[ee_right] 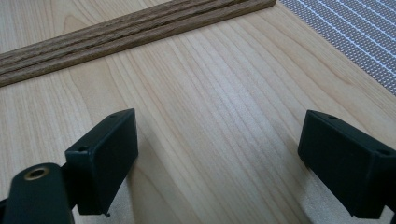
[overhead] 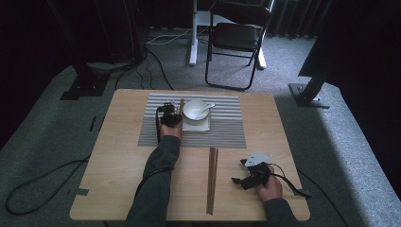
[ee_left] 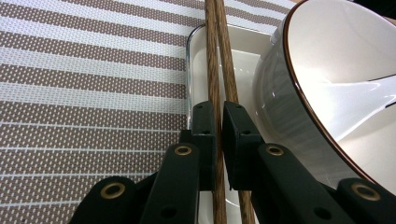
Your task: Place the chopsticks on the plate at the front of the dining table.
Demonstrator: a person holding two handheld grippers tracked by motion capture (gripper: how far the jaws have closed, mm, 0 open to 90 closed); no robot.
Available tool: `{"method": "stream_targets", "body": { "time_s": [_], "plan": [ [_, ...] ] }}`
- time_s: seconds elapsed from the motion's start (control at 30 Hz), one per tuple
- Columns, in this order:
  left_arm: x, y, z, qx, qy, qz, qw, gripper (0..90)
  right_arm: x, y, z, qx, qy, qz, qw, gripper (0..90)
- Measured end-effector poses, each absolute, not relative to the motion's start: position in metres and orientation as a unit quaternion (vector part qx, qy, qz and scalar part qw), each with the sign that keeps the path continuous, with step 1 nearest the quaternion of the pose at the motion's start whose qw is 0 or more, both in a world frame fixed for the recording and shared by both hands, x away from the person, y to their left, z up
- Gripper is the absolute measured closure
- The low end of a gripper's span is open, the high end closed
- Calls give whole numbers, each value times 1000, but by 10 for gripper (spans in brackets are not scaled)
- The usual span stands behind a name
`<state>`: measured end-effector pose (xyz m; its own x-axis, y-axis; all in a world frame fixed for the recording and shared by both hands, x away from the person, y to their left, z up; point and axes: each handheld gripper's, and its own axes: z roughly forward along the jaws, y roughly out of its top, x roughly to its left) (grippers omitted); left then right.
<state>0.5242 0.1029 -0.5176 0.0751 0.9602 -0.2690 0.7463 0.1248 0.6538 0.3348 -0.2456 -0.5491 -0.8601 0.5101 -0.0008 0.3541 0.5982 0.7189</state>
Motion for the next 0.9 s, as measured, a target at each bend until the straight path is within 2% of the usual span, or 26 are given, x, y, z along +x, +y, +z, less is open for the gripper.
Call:
{"method": "stream_targets", "body": {
  "time_s": [0.53, 0.9],
  "plan": [
    [522, 104, -515, 638, 665, 149, 357, 779, 335, -246, -549, 243, 888, 376, 104, 115],
    [519, 118, -505, 634, 667, 167, 354, 724, 335, -246, -549, 243, 888, 376, 103, 115]
  ]
}}
